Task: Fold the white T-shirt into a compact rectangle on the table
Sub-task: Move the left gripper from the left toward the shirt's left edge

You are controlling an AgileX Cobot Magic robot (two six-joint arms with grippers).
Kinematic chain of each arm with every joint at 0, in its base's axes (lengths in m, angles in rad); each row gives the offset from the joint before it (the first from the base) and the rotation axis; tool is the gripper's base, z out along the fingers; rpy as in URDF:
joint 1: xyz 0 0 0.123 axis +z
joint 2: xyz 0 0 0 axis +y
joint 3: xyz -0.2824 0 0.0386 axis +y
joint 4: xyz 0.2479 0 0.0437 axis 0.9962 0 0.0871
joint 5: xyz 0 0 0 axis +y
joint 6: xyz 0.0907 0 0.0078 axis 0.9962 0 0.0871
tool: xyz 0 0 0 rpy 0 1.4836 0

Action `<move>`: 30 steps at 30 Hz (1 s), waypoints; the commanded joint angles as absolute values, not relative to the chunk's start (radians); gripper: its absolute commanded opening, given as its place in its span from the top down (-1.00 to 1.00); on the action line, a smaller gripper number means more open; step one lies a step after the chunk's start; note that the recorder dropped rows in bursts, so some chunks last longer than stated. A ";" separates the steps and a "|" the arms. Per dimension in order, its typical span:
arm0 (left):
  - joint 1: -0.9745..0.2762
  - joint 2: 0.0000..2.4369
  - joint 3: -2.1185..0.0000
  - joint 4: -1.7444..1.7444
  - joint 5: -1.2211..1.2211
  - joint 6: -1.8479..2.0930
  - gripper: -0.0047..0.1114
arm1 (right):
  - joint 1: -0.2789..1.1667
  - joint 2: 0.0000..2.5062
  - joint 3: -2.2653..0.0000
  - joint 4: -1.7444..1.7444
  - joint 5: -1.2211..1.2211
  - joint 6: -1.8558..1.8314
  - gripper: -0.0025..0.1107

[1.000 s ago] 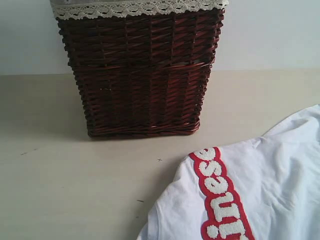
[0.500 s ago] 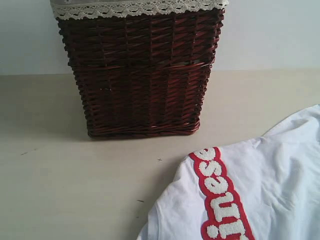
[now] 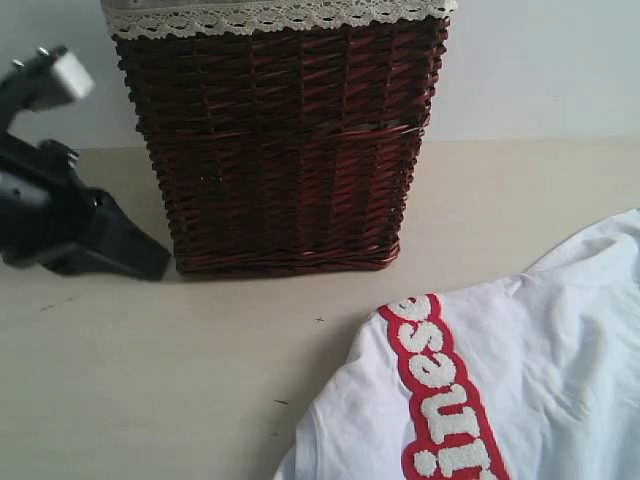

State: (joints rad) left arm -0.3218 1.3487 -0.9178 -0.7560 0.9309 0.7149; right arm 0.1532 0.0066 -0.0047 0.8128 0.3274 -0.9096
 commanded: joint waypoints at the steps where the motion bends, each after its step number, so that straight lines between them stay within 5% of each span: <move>1: -0.351 1.440 -0.919 -0.967 1.134 0.919 0.92 | 0.155 0.000 0.000 0.809 0.328 -0.911 0.65; 17: -0.370 1.551 -0.900 -1.090 0.943 1.208 0.92 | 0.155 0.000 0.000 0.809 0.328 -0.911 0.65; 23: -0.492 1.716 -0.896 -0.782 0.808 1.165 0.90 | 0.155 0.000 0.000 0.809 0.326 -0.911 0.65; 26: -0.554 1.732 -0.896 -0.828 0.726 1.167 0.75 | 0.155 0.000 0.000 0.809 0.326 -0.911 0.65; 30: -0.601 1.734 -0.896 -0.960 0.653 1.199 0.30 | 0.155 0.000 0.000 0.809 0.326 -0.911 0.65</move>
State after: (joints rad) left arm -0.5789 1.7340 -0.8924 -0.8721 0.7022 1.1739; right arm 0.1532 0.0066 -0.0047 0.8128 0.3274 -0.9096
